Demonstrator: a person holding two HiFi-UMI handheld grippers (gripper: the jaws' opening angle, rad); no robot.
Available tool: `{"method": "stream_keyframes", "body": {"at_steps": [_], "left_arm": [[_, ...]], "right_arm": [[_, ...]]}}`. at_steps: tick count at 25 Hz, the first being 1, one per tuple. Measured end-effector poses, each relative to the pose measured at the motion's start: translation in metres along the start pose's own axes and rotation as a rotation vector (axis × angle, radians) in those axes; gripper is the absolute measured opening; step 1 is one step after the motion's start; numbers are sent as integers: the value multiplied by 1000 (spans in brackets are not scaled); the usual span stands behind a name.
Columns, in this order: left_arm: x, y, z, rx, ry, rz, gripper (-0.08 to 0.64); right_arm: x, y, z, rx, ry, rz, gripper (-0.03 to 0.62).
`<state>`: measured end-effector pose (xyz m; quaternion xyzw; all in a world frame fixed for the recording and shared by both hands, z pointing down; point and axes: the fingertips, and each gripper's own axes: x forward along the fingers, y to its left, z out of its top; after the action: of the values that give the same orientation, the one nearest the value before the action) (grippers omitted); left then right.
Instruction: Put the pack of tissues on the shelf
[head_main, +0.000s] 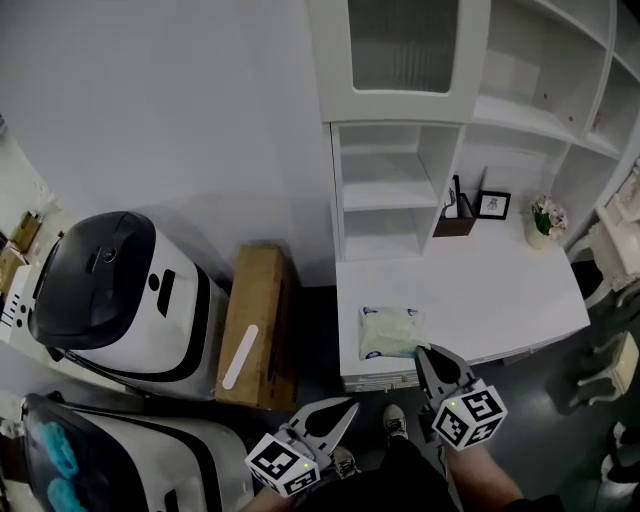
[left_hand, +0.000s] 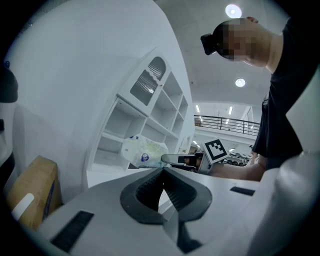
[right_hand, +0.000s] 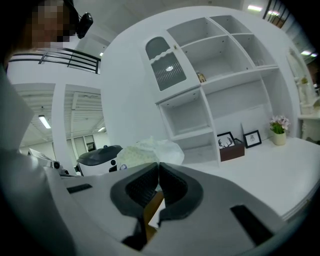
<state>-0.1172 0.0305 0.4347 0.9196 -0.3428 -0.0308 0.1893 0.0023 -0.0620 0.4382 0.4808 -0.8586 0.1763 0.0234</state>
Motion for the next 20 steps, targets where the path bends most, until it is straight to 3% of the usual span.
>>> {"method": "stream_keyframes", "body": {"at_steps": [20], "left_arm": [[90, 15, 5, -26, -12, 95, 5]], "right_arm": [[45, -89, 28, -4, 24, 74, 8]]}}
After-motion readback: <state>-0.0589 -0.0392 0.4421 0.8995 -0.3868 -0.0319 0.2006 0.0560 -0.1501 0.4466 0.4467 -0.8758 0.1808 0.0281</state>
